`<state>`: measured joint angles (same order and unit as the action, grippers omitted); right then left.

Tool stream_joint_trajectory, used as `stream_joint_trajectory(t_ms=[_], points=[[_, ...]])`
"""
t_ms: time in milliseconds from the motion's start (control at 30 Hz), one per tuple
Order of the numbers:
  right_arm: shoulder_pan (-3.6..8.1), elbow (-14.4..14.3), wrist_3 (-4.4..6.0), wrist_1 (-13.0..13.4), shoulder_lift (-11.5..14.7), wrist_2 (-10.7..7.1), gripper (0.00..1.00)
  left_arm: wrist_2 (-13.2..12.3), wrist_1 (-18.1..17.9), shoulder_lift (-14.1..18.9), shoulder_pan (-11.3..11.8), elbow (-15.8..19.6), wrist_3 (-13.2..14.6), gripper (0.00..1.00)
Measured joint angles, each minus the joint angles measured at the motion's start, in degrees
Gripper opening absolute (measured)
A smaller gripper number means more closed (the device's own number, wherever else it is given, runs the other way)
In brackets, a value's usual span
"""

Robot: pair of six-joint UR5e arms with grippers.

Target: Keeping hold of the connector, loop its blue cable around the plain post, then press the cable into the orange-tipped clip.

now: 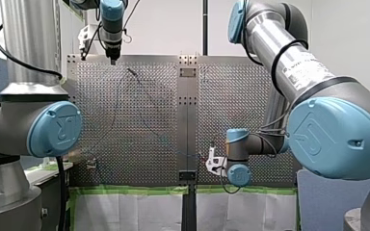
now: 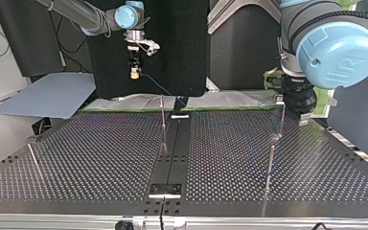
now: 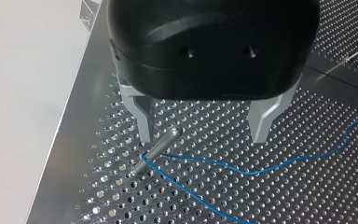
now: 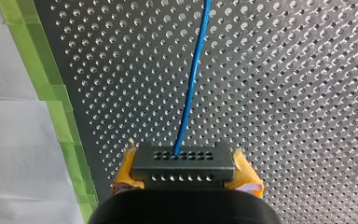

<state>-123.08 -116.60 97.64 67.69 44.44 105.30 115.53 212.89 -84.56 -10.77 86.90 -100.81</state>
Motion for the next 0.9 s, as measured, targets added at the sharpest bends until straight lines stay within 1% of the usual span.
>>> stream_joint_trajectory(t_ms=[167,333,533,633,767,900], points=[[-0.04,0.0,0.0,-0.07,0.0,0.0,0.13,-0.28,-0.32,-0.01,-0.07,-0.02,0.22,1.0],[-0.06,0.01,0.0,-0.33,0.0,0.0,0.13,-2.13,-2.14,-0.01,-0.68,-0.05,1.73,1.0],[-0.06,0.01,0.1,-0.5,0.0,0.0,0.13,-5.57,-5.56,-0.28,-1.39,-0.08,5.02,1.0],[-0.05,0.01,0.11,-0.52,0.0,0.0,0.13,-7.4,-6.9,-1.01,-2.03,-0.15,6.84,1.0],[-0.01,0.01,0.11,-0.48,0.0,0.0,0.13,-9.82,-7.9,-2.86,-3.34,-0.41,9.28,1.0],[0.05,0.14,0.22,-0.29,0.0,0.0,0.13,-11.67,-9.51,-5.02,-5.33,-1.89,11.55,1.0]])
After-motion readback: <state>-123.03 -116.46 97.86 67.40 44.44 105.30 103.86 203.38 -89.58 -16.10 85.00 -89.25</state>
